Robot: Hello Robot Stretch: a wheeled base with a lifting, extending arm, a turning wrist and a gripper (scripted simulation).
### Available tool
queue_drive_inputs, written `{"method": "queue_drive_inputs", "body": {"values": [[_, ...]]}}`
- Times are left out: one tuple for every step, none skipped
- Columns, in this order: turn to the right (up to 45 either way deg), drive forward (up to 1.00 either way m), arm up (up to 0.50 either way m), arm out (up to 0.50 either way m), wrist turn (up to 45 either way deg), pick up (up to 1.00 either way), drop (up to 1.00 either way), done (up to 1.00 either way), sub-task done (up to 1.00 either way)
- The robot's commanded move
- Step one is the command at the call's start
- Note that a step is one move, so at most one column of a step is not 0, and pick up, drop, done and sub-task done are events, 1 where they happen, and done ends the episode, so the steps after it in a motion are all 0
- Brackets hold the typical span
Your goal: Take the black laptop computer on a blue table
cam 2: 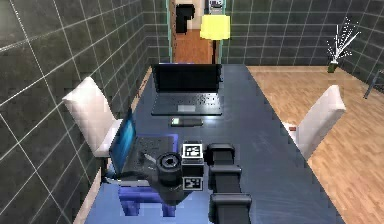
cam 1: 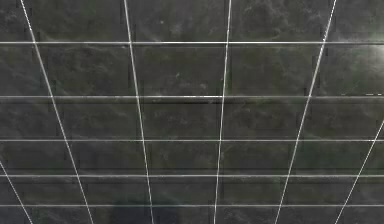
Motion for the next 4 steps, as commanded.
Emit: {"method": "queue_drive_inputs", "body": {"values": [[0.0, 0.00, 0.00, 0.00, 27.0, 0.00, 0.00, 0.00, 0.00], [0.0, 0.00, -0.30, 0.00, 0.0, 0.00, 0.00, 0.00, 0.00], [0.0, 0.00, 0.00, 0.00, 0.0, 1.00, 0.00, 0.00, 0.00], [0.0, 0.00, 0.10, 0.00, 0.0, 0.00, 0.00, 0.00, 0.00]]}}
